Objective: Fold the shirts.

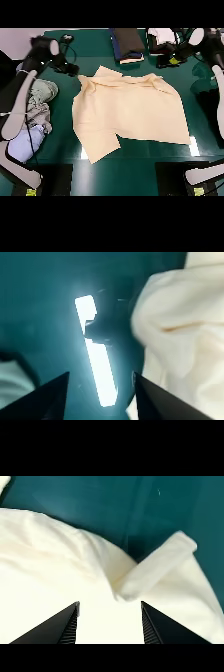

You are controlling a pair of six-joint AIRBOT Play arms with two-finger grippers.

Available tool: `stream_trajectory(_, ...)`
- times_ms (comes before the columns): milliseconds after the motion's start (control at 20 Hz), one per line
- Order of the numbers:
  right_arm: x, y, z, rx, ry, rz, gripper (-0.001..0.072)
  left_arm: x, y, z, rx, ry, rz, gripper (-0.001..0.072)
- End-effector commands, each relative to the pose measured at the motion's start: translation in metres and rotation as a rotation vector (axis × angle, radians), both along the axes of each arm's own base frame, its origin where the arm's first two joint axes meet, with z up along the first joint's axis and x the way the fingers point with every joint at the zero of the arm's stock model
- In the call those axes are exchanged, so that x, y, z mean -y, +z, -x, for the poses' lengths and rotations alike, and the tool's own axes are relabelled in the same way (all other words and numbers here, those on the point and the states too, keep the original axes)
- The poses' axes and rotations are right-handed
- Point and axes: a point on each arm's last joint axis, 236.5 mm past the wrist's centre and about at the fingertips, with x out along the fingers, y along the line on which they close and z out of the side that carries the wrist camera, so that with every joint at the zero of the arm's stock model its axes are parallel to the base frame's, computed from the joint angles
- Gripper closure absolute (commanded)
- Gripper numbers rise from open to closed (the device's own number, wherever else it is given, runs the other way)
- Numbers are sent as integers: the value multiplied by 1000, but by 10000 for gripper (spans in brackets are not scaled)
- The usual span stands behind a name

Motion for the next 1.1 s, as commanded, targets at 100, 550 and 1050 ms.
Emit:
stream_trajectory(100,57,-2,79,-134,-108,11,275,-36,23,61,-110,77,62,229)
stream_trajectory(550,137,-132,298,-556,-456,-35,240,-6,-32,178,-196,89,253,229)
stream_trajectory(1050,127,-178,335,-629,-478,-49,240,-7,-42,182,-207,95,251,229)
